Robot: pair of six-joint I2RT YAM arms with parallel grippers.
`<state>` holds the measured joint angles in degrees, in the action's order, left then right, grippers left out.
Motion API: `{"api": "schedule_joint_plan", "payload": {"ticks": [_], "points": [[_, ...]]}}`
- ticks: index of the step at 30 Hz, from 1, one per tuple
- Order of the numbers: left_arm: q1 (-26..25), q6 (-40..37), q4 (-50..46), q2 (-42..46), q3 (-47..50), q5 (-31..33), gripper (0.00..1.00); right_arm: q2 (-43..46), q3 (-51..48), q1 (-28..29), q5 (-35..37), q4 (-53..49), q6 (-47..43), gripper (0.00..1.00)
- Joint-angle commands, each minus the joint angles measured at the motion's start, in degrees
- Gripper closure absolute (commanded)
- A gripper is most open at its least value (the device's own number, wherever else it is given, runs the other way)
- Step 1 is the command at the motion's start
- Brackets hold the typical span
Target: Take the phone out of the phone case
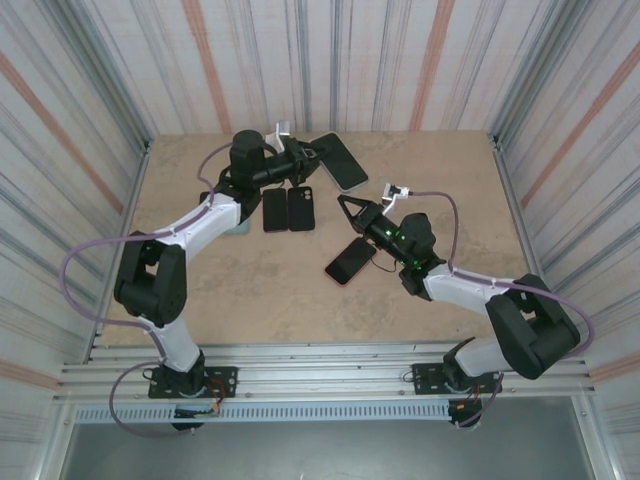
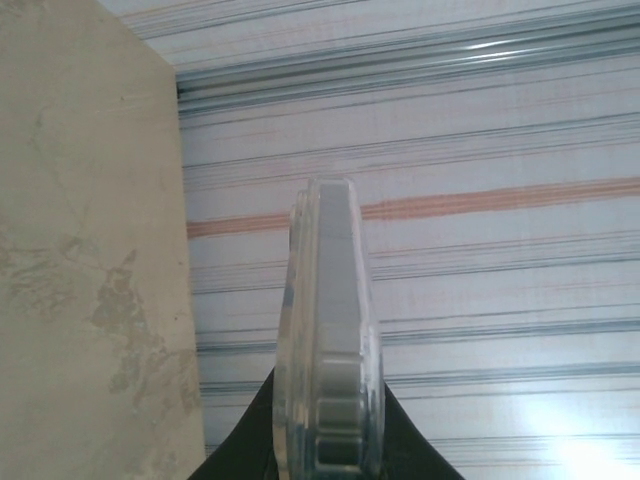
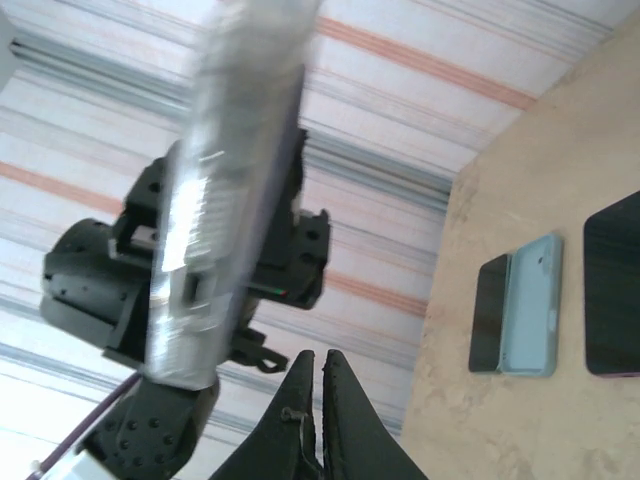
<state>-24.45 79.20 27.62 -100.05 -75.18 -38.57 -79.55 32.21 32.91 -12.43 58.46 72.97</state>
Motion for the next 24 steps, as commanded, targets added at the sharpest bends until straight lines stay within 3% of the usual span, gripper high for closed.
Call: {"api": "schedule_joint_plan", "payload": {"ticks": [1,8,13,20,24], "points": [[-0.34,1.59,4.96,5.44,-0.41,-1.82,0.87,-1.02,2.77,-0.56,-2.39,-0.19,-2.97,0.88],[0.18,-0.89,2.97,5.07,-0.89,-0.74,0.87,-0.13,4.43,0.46,-9.27,3.03,-9.72,0.73],[0.78,-2.72,0.97,4.21,-2.08,-0.51,0.87,2.39,3.08,1.15,-7.96,4.16,-11.45,0.65],[0.80,-2.77,1.03,4.42,-1.32,-0.46,0.87,3.34,2.25,-0.11,-3.99,5.02,-8.46,0.64],[0.80,-2.44,1.55,4.82,-0.81,-0.53,0.87,2.32,3.12,-0.69,-4.44,4.21,-7.00,0.68]]}}
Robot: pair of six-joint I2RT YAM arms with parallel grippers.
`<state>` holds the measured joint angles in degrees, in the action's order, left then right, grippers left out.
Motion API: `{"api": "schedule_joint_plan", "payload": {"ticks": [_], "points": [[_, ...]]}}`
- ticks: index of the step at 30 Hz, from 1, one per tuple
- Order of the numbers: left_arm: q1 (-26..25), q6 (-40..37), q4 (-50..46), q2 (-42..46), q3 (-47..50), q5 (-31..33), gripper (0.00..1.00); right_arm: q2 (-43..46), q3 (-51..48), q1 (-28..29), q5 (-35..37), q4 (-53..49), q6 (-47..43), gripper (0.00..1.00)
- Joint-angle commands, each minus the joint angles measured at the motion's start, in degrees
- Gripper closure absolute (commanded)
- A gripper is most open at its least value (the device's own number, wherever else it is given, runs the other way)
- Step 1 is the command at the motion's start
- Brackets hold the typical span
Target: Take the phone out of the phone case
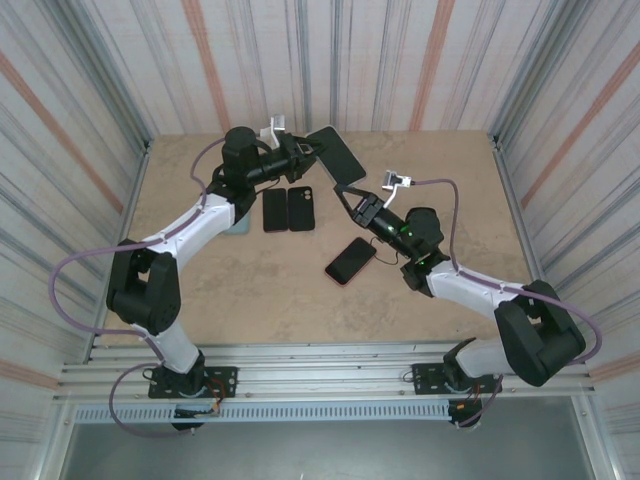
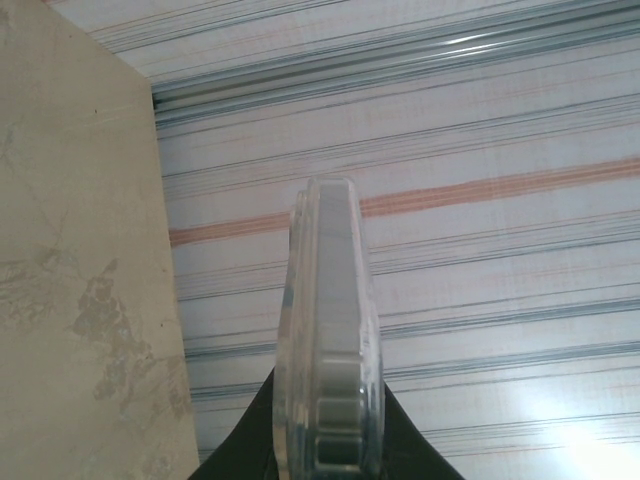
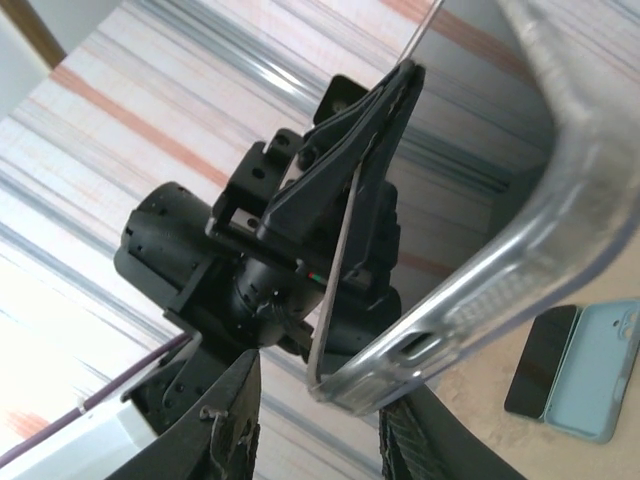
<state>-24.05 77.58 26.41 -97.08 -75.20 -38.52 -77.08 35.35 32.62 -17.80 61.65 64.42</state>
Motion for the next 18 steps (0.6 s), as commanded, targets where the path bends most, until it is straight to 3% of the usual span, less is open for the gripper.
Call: {"api": "schedule_joint_plan", "payload": {"ticks": [1,18], "points": [[0.41,-0.78,2.77,1.89,-0.86,-0.63,0.87,-0.43,0.27,-0.53,0.76,1.26,1.60,0.70],[0.24,1.14,3.64,2.76,-0.91,-1.02,0.89,-2.46,1.94,-1.24,-1.31,-2.67,-0.62,0.85]]}}
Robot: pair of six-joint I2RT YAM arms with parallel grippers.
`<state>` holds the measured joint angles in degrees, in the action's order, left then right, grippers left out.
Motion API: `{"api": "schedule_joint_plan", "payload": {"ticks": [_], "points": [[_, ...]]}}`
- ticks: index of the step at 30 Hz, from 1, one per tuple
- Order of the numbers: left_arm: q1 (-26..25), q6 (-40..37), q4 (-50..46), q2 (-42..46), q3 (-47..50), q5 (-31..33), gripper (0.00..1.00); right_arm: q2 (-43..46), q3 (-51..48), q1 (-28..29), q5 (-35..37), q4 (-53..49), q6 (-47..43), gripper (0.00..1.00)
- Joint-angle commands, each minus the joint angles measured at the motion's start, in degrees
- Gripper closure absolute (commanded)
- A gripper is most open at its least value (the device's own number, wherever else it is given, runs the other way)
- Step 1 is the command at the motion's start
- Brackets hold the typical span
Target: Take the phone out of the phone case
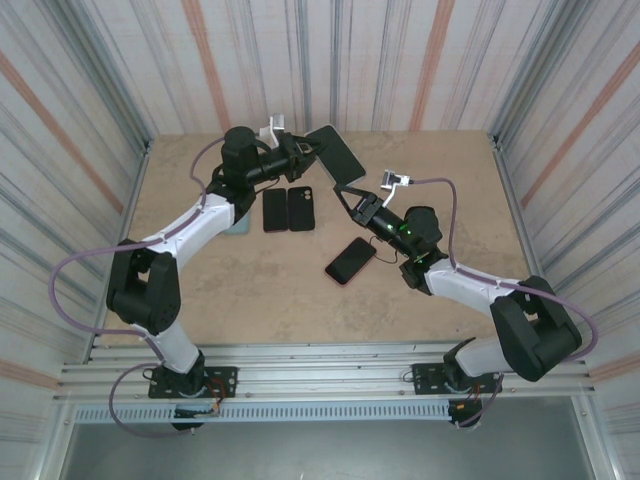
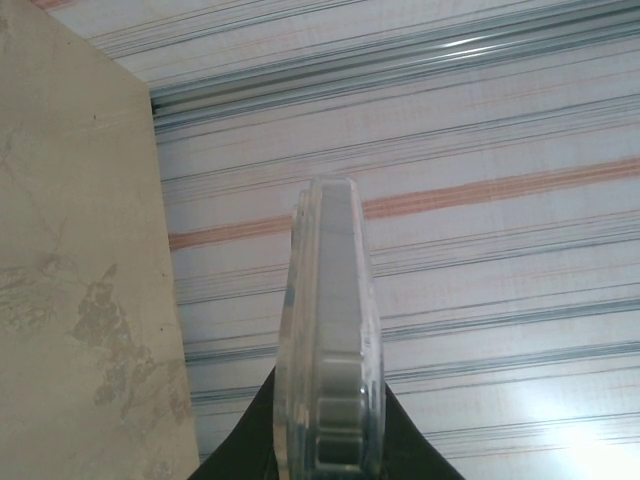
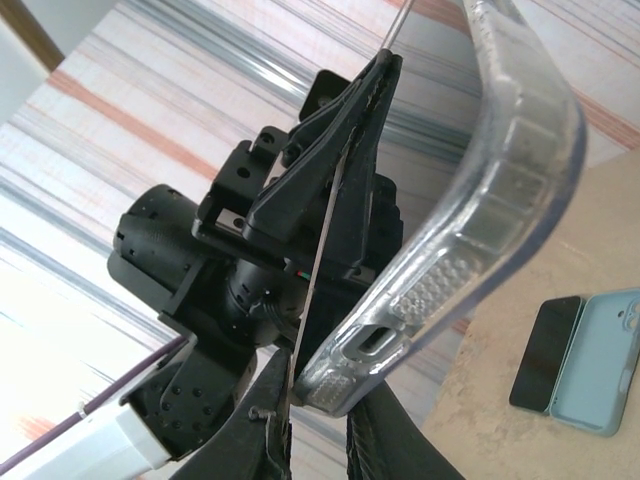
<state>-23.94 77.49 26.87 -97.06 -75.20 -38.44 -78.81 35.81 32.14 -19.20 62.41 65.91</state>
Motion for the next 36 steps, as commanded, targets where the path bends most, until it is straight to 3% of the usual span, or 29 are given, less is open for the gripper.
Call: {"api": "schedule_joint_plan", "payload": {"ticks": [1,7,23,36], "points": [[0.13,1.63,3.34,2.83,-0.83,-1.20,0.89,-0.53,1.48,-0.92,0.24,-4.64,-2.57,0.86],[-0.52,3.22,4.19,3.84,-1.18,-2.53,0.91,-0.79,1.25,-3.44,-0.86,-7.59,-3.31,0.89],[-2.55,9.35,8.79,6.09,-1.20,-5.25,0.99,1.98,5.73,-6.12,-1.49,-27.47,-18.36,0.92],[-3.57,11.29,10.78,5.23,-2.69,-4.83,1.00,3.72,7.56,-8.05,-4.57,-32.24,-23.36,0.91]]}}
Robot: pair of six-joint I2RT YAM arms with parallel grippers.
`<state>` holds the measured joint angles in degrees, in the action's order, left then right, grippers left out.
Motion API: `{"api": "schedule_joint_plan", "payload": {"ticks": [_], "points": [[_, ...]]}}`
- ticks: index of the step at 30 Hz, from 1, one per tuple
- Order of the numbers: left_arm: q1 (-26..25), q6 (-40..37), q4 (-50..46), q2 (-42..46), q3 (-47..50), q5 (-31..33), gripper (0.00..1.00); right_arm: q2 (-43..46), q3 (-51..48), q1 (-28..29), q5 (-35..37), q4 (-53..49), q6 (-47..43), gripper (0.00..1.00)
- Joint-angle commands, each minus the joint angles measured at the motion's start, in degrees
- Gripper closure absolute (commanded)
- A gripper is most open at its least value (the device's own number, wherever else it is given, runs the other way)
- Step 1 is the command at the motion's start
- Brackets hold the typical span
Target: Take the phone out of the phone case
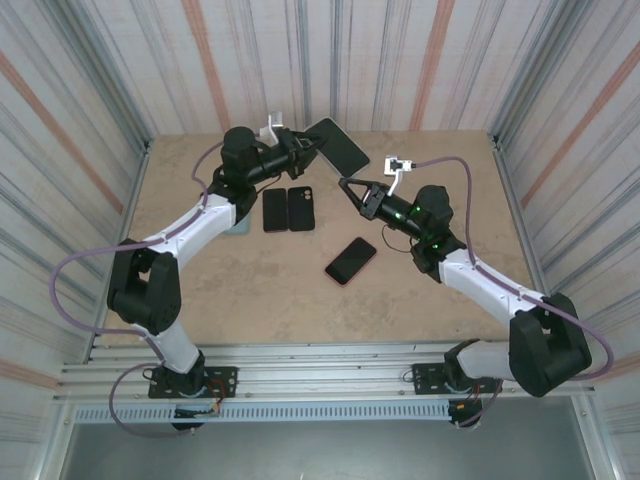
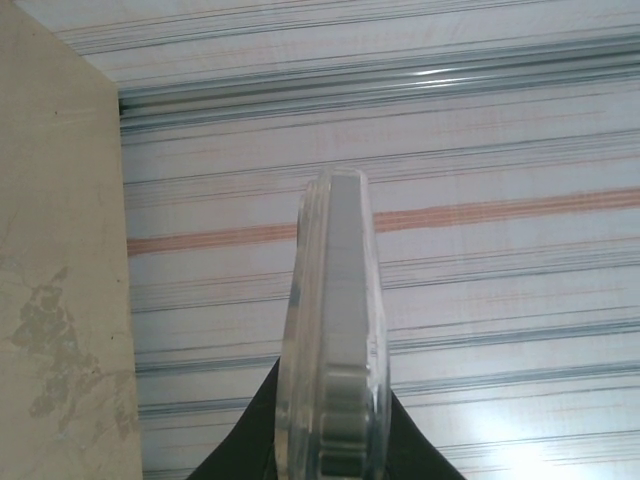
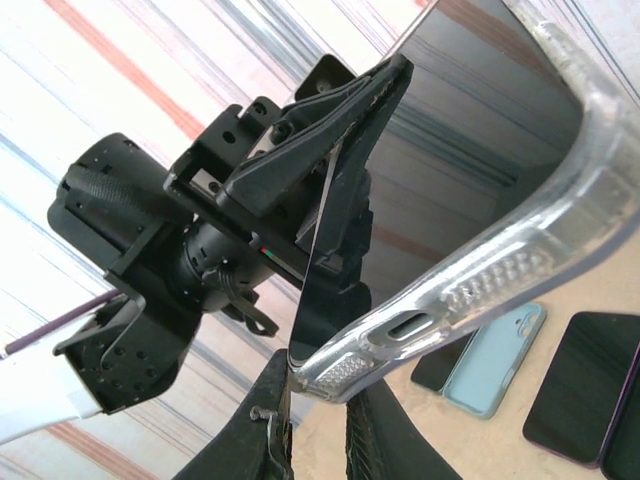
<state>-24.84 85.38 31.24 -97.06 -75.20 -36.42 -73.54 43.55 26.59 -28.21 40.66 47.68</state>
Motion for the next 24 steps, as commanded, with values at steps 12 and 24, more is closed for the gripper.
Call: {"api": "schedule_joint_plan", "payload": {"ticks": [12,24], "points": [[-2.22,-0.54,3.21,5.30,-2.94,-7.06,1.00,0.19,0.22,-4.43,0.91,-11.06,-7.01,0.83],[4.25,-31.72,-16.78,7.32,-6.95,-13.88,1.00,5.82,3.38,-8.61,-15.04,-22.92,-25.29,0.46]]}}
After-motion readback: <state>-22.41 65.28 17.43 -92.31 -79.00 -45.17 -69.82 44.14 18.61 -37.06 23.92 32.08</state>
